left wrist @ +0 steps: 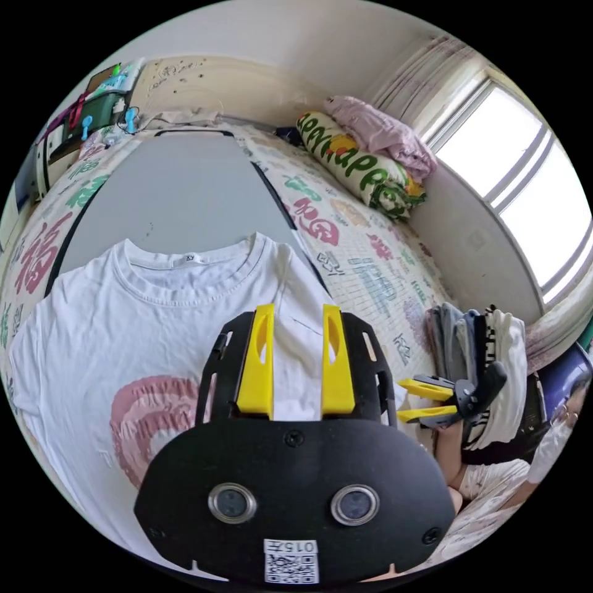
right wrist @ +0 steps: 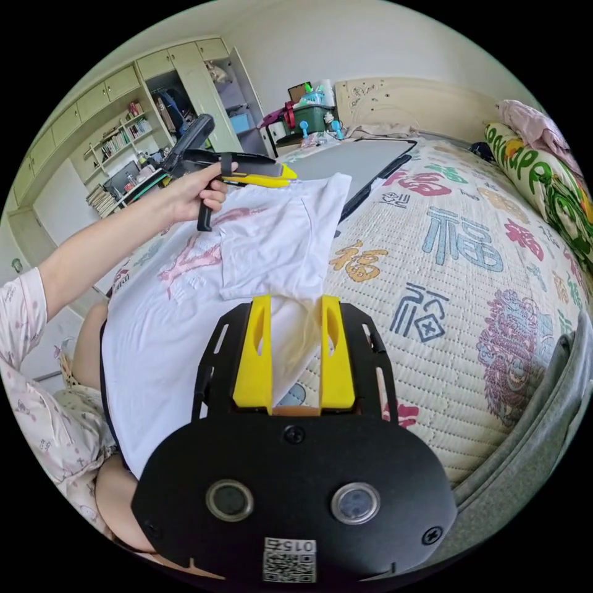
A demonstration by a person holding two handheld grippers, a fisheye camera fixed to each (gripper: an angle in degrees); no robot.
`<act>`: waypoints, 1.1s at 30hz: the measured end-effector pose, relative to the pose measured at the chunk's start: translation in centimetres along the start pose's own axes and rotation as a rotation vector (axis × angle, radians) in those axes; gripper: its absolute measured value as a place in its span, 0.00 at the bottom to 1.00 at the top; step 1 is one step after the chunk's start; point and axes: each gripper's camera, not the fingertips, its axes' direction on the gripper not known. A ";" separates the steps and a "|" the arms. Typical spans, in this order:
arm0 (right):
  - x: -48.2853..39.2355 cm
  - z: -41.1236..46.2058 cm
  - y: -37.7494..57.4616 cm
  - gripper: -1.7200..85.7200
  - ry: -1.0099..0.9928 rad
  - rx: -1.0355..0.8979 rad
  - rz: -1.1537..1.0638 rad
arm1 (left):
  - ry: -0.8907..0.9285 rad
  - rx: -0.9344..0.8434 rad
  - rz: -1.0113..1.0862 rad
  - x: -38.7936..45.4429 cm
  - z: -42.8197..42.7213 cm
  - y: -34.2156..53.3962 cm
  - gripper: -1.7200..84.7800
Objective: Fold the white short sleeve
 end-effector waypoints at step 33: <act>9.8 -3.9 -2.9 0.02 -0.082 0.027 0.214 | -0.015 -0.063 0.033 21.2 -3.8 -2.2 0.09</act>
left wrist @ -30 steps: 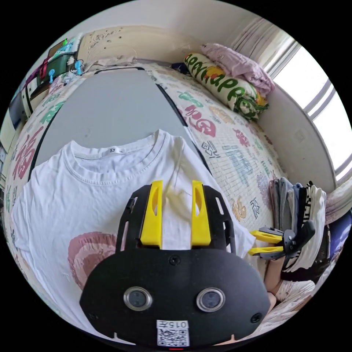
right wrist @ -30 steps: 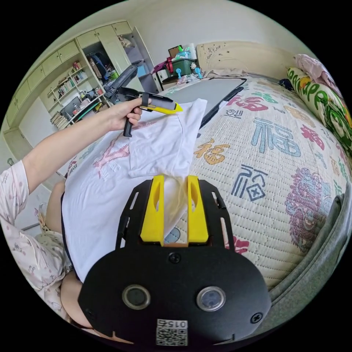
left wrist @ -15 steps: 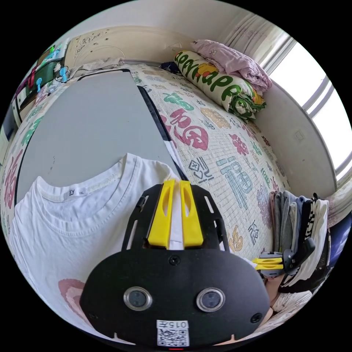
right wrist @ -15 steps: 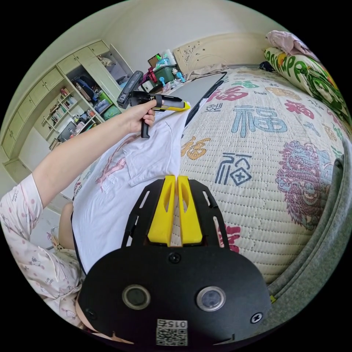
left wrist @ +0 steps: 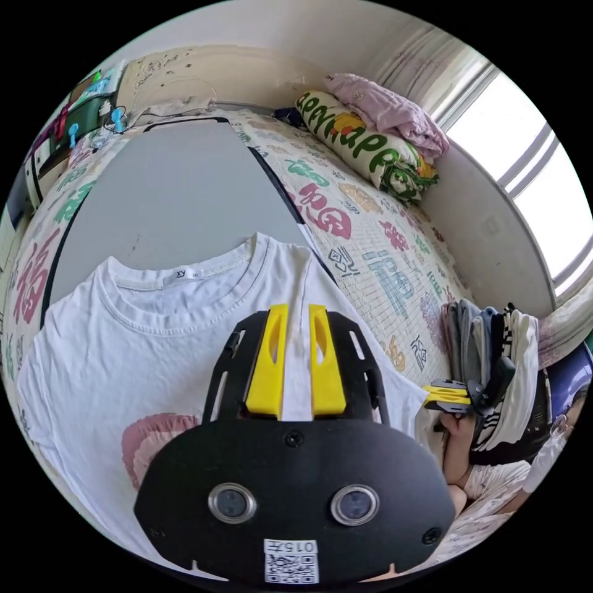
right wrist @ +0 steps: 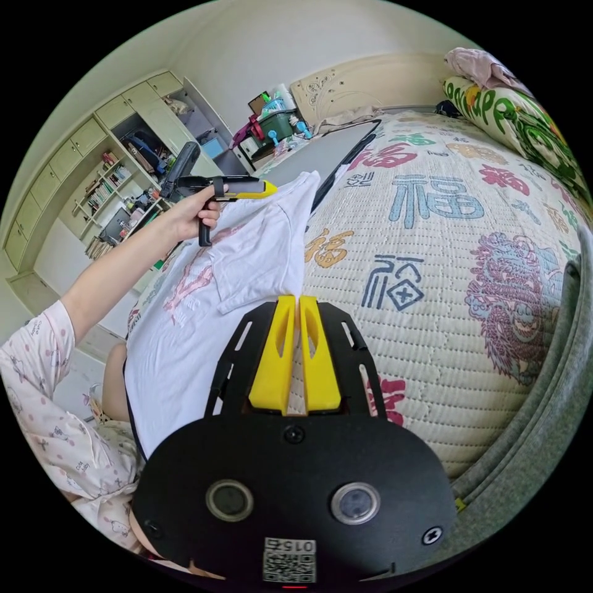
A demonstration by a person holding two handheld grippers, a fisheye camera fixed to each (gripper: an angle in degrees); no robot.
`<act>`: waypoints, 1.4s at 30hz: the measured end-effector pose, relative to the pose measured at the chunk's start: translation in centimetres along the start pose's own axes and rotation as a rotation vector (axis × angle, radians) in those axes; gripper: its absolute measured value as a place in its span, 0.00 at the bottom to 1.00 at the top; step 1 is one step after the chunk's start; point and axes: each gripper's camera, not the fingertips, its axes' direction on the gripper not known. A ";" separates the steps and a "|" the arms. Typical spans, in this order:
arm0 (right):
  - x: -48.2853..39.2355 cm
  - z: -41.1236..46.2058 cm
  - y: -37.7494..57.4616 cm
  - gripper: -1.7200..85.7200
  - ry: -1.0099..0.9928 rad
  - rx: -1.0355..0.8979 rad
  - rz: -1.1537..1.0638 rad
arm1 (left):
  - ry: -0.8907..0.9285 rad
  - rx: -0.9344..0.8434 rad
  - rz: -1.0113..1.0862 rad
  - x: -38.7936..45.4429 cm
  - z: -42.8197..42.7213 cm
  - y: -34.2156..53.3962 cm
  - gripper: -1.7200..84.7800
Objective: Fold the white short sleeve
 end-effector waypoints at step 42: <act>38.4 13.0 5.3 0.02 -0.336 0.041 0.286 | -0.199 0.443 -0.568 -15.8 -56.1 29.9 0.16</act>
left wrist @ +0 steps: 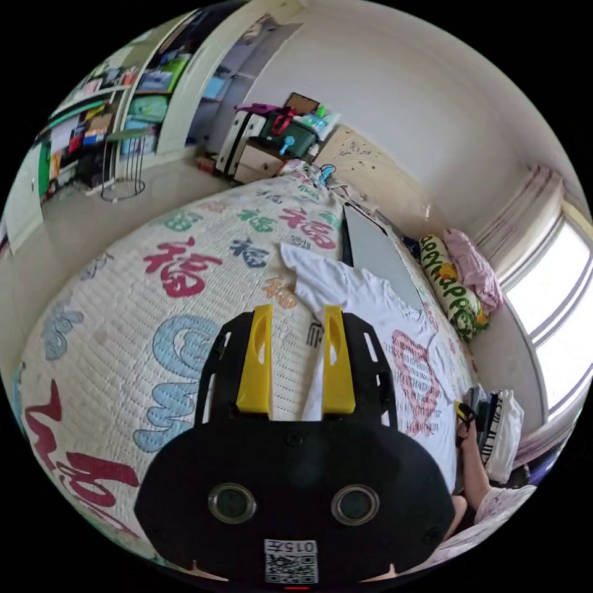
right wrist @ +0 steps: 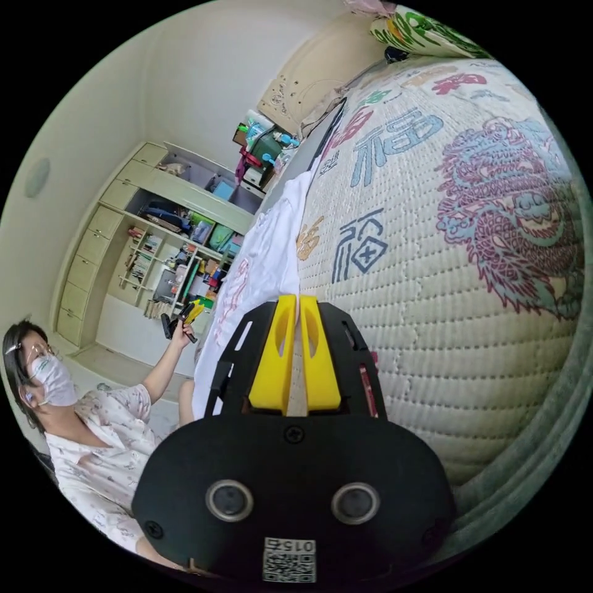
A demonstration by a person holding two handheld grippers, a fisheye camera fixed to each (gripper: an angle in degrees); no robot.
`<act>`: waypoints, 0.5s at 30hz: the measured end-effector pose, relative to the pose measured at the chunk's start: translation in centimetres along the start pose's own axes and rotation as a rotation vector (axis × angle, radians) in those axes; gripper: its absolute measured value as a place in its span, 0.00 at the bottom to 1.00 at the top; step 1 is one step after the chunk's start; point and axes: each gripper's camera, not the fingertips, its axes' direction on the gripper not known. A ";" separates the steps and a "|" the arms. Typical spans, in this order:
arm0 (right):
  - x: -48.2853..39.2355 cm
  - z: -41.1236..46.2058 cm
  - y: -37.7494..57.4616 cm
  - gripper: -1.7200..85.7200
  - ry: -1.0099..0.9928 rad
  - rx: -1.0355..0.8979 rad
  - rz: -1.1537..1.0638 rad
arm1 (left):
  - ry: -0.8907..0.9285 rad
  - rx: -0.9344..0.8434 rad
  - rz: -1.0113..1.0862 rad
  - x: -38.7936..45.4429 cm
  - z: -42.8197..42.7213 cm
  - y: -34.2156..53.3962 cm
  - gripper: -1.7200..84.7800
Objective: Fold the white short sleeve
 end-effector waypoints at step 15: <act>-13.4 24.1 -2.4 0.02 0.797 0.097 -0.340 | 0.373 -0.086 -0.154 -2.8 7.9 -17.1 0.03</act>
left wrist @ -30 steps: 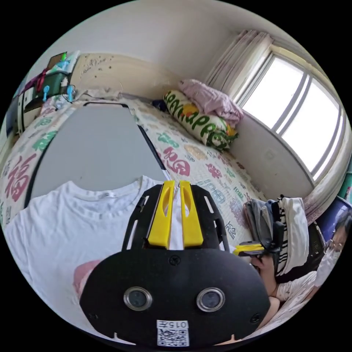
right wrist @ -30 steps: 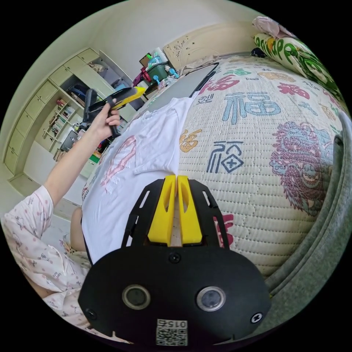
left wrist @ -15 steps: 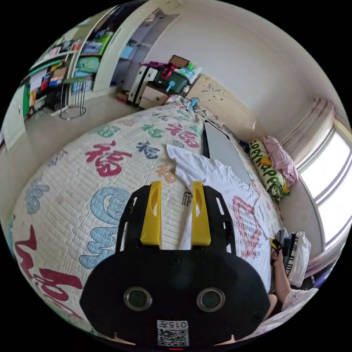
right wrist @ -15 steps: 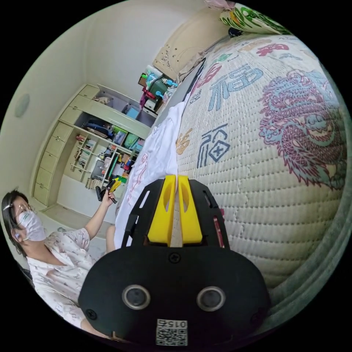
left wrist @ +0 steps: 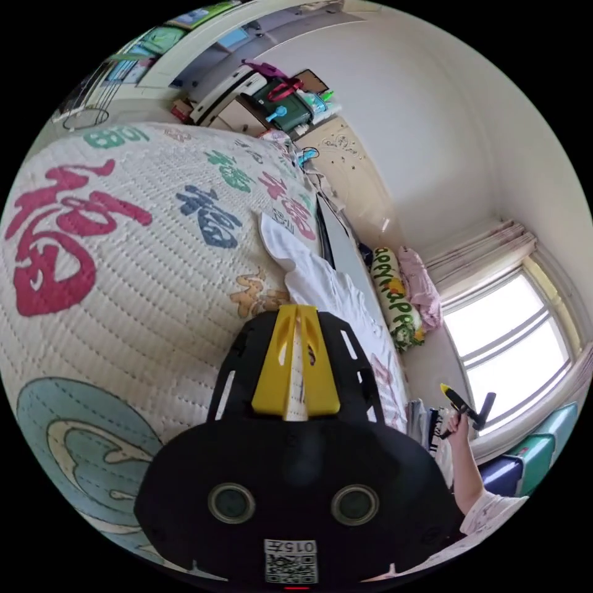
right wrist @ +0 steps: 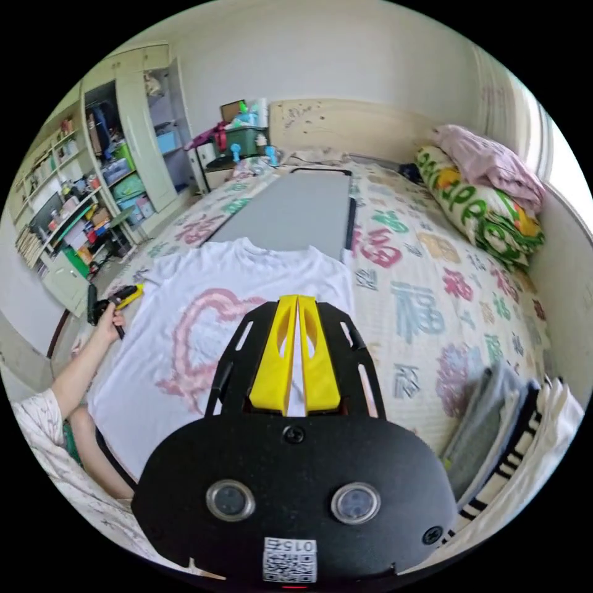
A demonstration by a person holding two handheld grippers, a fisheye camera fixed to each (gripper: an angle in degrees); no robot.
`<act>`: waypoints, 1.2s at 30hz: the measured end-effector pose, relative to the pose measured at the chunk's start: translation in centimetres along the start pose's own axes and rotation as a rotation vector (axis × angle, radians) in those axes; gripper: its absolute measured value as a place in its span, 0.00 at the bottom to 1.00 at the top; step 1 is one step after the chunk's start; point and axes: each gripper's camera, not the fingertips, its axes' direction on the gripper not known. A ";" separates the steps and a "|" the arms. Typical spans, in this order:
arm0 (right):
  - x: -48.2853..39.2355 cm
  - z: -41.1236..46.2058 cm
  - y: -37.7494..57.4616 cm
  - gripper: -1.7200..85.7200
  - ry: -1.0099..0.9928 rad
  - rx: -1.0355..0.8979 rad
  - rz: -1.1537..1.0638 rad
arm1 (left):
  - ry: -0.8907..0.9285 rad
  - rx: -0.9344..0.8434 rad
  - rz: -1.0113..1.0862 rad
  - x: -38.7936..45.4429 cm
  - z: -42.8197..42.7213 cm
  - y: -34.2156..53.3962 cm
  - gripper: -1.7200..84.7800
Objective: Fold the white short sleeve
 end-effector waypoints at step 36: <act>-35.6 56.3 -11.9 0.02 -0.292 -0.321 -0.096 | -0.057 0.136 0.346 -10.8 -5.4 11.1 0.01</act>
